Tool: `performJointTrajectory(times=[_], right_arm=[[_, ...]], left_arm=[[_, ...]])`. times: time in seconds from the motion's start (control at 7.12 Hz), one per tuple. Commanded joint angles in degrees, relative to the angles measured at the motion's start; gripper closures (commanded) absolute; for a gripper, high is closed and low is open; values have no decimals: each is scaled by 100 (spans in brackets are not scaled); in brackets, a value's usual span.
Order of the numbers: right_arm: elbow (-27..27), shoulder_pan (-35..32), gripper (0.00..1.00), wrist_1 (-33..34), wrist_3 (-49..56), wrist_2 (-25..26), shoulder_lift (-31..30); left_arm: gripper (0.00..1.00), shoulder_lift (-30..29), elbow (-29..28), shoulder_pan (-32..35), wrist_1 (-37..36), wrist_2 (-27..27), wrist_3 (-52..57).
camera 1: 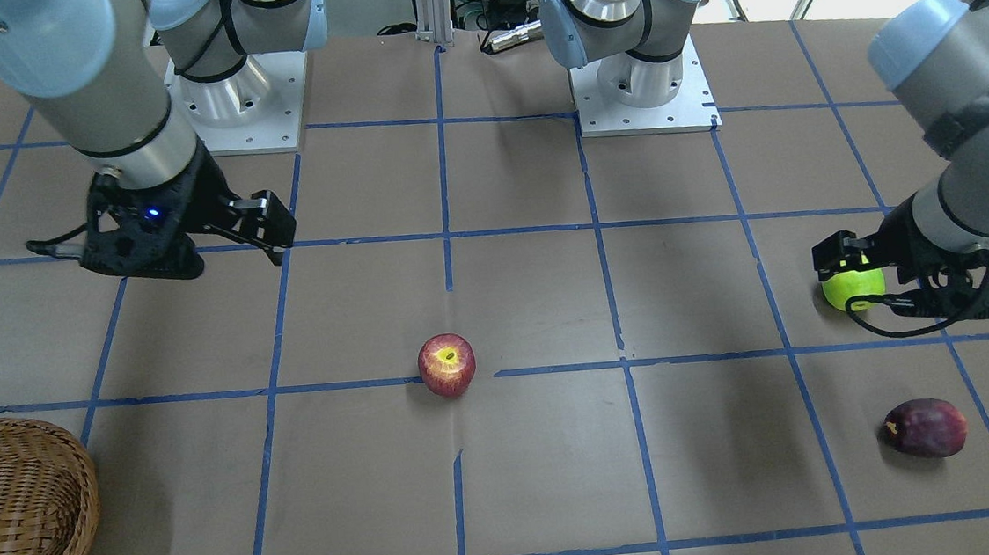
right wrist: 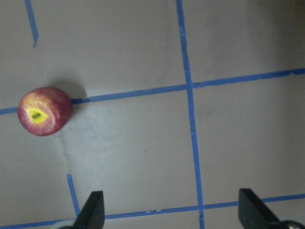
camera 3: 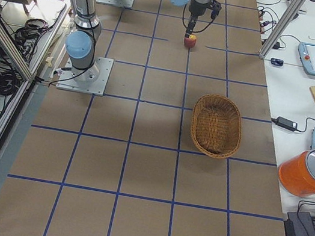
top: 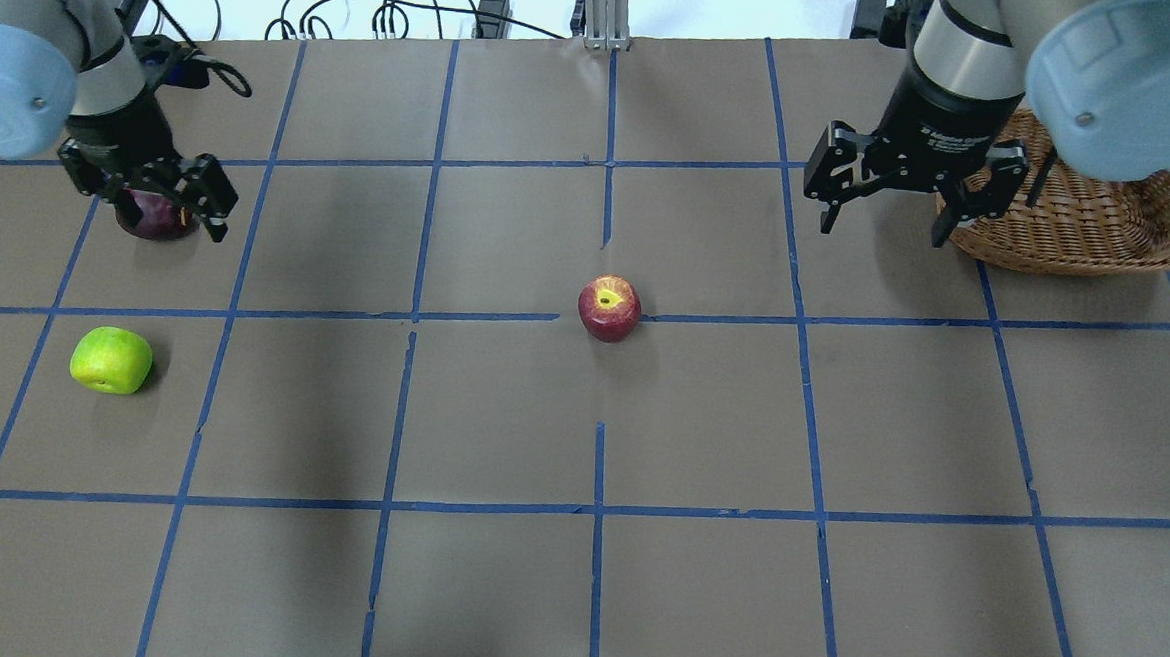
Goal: Put all apples into basket
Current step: 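Move the left gripper to the green apple while the right gripper reaches the red-yellow apple, then grasp the green apple with left gripper while right gripper grasps red-yellow apple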
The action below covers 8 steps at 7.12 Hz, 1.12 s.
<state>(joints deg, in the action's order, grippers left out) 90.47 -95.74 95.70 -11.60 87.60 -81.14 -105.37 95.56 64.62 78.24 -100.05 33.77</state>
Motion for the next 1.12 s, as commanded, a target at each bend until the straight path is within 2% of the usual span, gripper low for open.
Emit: performJointTrajectory(times=[0.0,0.14,0.28,0.7,0.98], right_arm=[[-11,-759,0,677,-890,-511,771],[6,-928,0,1496,-1210,-872,1140],[24,-1077,0,1722,-1465,-841,1448],[41,-1246,0,1926,-1582,-771,1908],[32,-1246,0,2249,-1617,-570,2267]], left_arm=[[0,-54,741,-799,-764,-6,847],[0,-115,1005,-872,-932,29,885],[0,-220,1173,-890,-1064,29,1172],[0,-685,1298,-890,-1582,-41,1272],[3,-722,1289,-881,-1715,20,1158]])
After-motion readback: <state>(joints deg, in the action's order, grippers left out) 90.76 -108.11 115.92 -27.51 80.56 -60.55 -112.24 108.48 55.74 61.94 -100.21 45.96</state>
